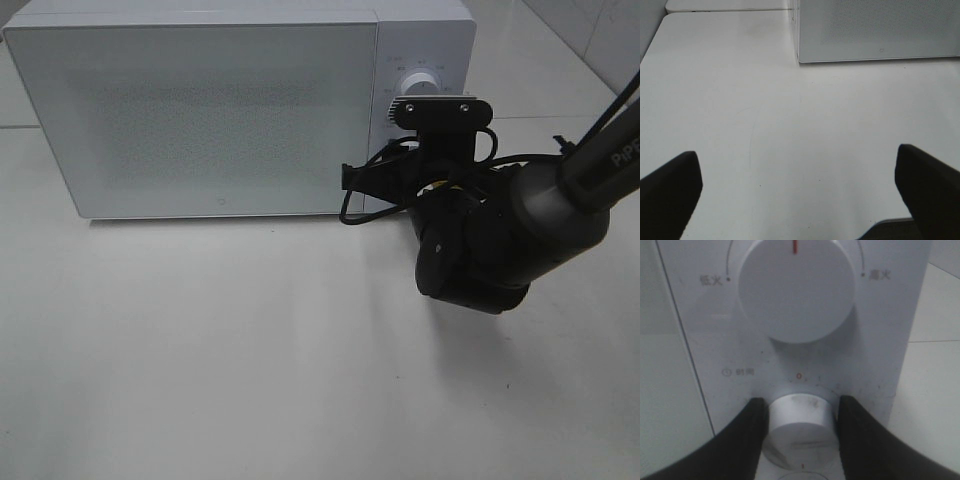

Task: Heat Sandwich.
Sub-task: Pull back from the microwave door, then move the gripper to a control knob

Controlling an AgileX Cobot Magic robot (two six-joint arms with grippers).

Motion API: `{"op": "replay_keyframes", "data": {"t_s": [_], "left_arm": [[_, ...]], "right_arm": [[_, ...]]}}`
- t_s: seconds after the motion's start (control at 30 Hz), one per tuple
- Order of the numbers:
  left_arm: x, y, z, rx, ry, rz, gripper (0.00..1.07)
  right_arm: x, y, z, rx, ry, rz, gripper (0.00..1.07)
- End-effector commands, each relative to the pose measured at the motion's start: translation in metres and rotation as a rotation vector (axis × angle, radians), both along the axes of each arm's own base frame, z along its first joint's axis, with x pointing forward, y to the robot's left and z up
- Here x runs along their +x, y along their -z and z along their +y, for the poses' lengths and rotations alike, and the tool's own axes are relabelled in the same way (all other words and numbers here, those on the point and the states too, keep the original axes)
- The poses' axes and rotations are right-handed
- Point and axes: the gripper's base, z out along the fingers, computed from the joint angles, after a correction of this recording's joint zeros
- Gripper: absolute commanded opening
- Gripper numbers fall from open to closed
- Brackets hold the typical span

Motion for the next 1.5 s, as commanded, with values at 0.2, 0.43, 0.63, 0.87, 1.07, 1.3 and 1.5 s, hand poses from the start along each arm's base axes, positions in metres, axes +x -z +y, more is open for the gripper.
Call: {"op": "replay_keyframes", "data": {"t_s": [0.2, 0.43, 0.63, 0.87, 1.07, 1.3, 1.5], "left_arm": [[-0.003, 0.0, -0.001, -0.009, 0.002, -0.028, 0.98], [-0.003, 0.0, -0.001, -0.009, 0.002, -0.028, 0.98], [-0.003, 0.0, -0.001, -0.009, 0.002, -0.028, 0.98], [-0.003, 0.0, -0.001, -0.009, 0.002, -0.028, 0.98], [-0.003, 0.0, -0.001, -0.009, 0.002, -0.028, 0.98], [-0.003, 0.0, -0.001, -0.009, 0.002, -0.028, 0.98], [-0.003, 0.0, -0.001, -0.009, 0.002, -0.028, 0.98]], "right_arm": [[0.003, -0.006, 0.0, 0.03, 0.001, -0.023, 0.16], [0.003, -0.007, 0.0, 0.123, 0.017, -0.032, 0.16], [0.003, -0.007, 0.0, 0.34, 0.057, -0.037, 0.16], [0.003, -0.007, 0.004, 0.562, 0.053, -0.025, 0.16], [0.003, -0.005, 0.007, 0.769, 0.074, 0.0, 0.16], [0.003, -0.007, 0.012, 0.96, 0.051, 0.009, 0.16], [0.004, -0.012, 0.011, 1.162, 0.072, -0.029, 0.12]]}}
